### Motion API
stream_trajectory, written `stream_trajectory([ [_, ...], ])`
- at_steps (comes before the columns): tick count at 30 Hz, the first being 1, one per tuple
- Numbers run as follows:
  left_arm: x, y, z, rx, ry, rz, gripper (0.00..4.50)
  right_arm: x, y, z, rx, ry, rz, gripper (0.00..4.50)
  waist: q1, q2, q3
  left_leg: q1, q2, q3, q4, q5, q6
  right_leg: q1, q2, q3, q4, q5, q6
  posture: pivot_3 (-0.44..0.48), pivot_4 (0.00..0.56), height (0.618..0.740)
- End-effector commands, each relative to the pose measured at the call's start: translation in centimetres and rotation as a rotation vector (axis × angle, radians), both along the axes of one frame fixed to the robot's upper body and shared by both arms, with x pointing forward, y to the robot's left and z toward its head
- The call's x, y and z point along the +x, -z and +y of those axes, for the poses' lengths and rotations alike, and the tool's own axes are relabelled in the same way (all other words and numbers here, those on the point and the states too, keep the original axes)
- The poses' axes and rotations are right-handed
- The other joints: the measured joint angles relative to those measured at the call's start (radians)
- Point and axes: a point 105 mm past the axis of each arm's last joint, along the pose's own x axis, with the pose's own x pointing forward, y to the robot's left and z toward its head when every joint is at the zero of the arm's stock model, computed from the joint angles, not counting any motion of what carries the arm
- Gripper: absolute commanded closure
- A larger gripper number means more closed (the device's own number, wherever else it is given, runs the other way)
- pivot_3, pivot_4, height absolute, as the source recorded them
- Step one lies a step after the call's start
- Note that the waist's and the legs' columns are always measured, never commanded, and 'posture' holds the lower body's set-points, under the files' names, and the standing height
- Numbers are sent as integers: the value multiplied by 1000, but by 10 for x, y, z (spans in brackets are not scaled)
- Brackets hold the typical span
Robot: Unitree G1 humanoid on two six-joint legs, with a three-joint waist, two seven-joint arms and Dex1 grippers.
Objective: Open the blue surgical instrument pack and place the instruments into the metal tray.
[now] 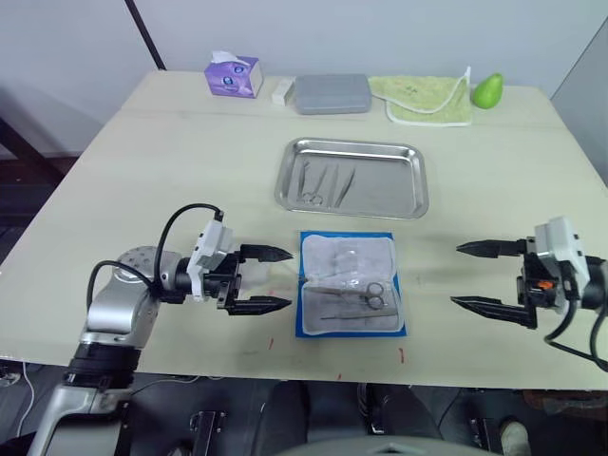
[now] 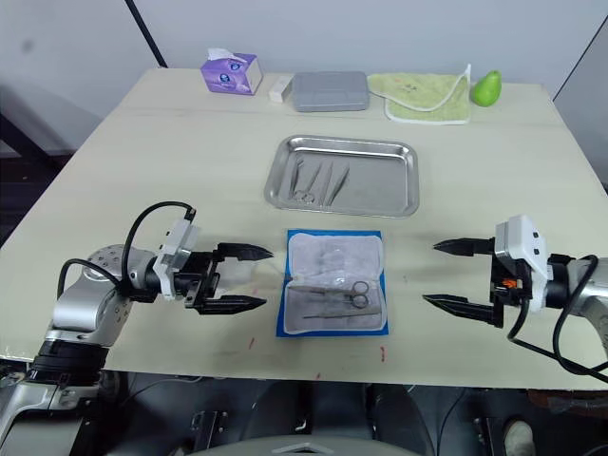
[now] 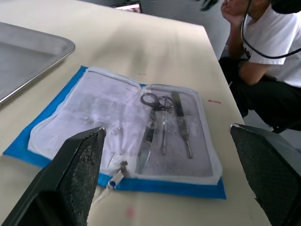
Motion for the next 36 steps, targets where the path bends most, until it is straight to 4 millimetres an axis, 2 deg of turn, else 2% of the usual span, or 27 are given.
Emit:
stream_trajectory([
  [1,7,6,-13,19,17,-27,15,-11,-21,-2,-13,-2,-52,0,0,0,0,0,0,-1,2,0,0,1,0,0,0,0,0,0,150,740],
  [5,13,19,-27,33,30,-39,15,-18,-28,-2,-20,20,-52,0,0,-2,1,0,0,-2,5,0,0,3,0,-1,0,1,2,0,150,740],
  [14,30,40,-41,62,47,-71,15,-21,-36,2,-16,40,-66,0,1,-2,1,0,-1,-3,9,0,0,4,0,-1,2,2,4,0,150,740],
  [22,33,59,-37,137,96,-54,15,-22,-37,2,-23,45,-68,0,4,-1,1,0,-2,-5,11,0,1,5,0,-1,5,2,4,0,150,740],
  [26,33,76,-37,186,113,-37,15,-21,-45,5,-14,38,-87,0,4,0,0,1,-4,-7,12,0,1,5,0,0,10,2,4,0,150,740],
  [31,32,81,-38,199,134,-39,15,-22,-49,8,-12,28,-92,0,4,4,-3,4,-16,-25,13,1,2,7,-1,3,14,2,5,0,150,740],
  [36,31,82,-39,198,136,-37,15,-20,-49,16,-6,19,-89,0,4,6,-4,4,-16,-27,13,1,2,7,0,2,14,2,4,0,150,740],
])
